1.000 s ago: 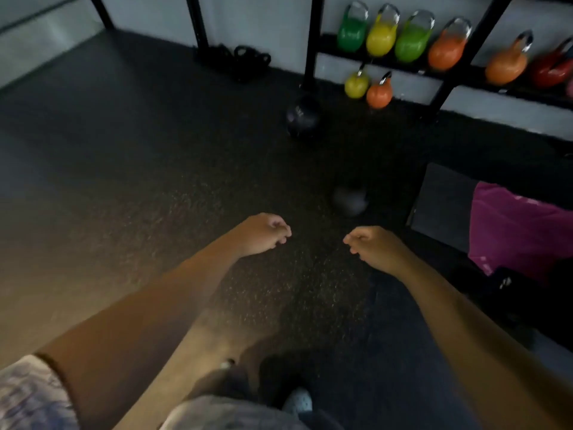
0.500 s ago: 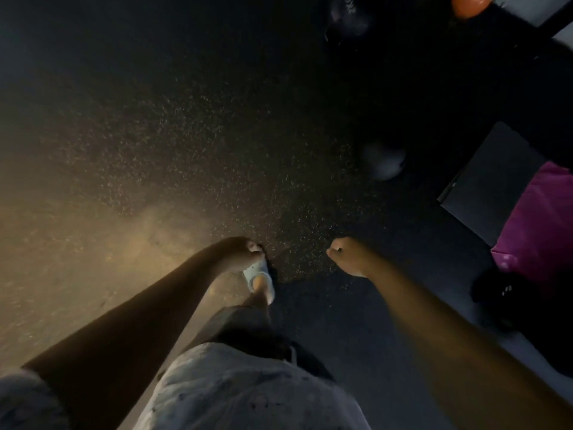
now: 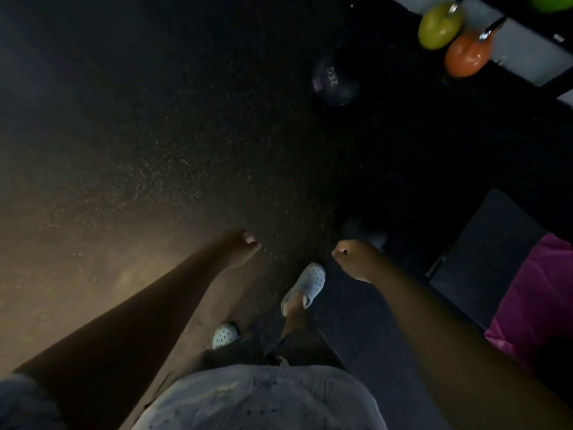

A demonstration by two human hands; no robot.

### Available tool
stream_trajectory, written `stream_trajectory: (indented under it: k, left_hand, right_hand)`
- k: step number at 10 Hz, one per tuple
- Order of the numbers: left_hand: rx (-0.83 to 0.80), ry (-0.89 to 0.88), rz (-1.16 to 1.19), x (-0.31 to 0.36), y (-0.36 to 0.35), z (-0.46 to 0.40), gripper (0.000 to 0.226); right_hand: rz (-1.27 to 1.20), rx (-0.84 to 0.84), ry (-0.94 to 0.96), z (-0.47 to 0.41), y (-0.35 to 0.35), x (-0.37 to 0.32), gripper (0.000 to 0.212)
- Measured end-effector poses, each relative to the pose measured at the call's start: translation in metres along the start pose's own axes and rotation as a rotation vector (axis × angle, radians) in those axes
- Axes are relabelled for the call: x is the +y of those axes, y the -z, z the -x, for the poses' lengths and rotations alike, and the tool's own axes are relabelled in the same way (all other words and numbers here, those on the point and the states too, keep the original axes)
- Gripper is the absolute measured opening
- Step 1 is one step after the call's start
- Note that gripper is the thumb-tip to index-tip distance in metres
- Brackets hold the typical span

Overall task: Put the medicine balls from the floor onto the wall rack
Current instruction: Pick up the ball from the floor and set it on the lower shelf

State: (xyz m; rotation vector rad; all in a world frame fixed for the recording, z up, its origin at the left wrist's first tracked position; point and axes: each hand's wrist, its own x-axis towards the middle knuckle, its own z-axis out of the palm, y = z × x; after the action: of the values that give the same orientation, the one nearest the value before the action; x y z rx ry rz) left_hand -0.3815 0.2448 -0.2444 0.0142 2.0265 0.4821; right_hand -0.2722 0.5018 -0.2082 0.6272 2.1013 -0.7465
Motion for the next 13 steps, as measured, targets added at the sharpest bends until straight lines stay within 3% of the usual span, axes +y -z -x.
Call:
stream_trajectory:
  k: [1,2,5,7,10,13]
  left_hand:
    - [0.002,0.006,-0.051,0.128,0.064,0.000,0.054]
    - [-0.045,-0.032,-0.063,0.166,0.082,-0.034,0.054]
    - [0.061,-0.142,-0.058,0.329,0.215,-0.224,0.035]
    - [0.127,-0.063,-0.079,0.392,0.287,-0.340,0.037]
    - [0.205,0.087,0.047,0.448,0.328,-0.470,0.074]
    - [0.263,0.327,0.489,0.490,0.263,-0.664,0.074]
  right_hand:
    - [0.026,0.047,0.007,-0.052,0.101,-0.007,0.039]
    - [0.076,0.084,0.038,-0.088,0.161,-0.013,0.040]
    - [0.163,0.144,0.019,-0.268,0.381,-0.070,0.039]
    - [0.145,0.253,0.049,-0.381,0.477,-0.104,0.039]
    - [0.183,0.239,0.078,-0.539,0.561,-0.114,0.051]
    - [0.169,0.139,0.011,-0.770,0.565,-0.063,0.064]
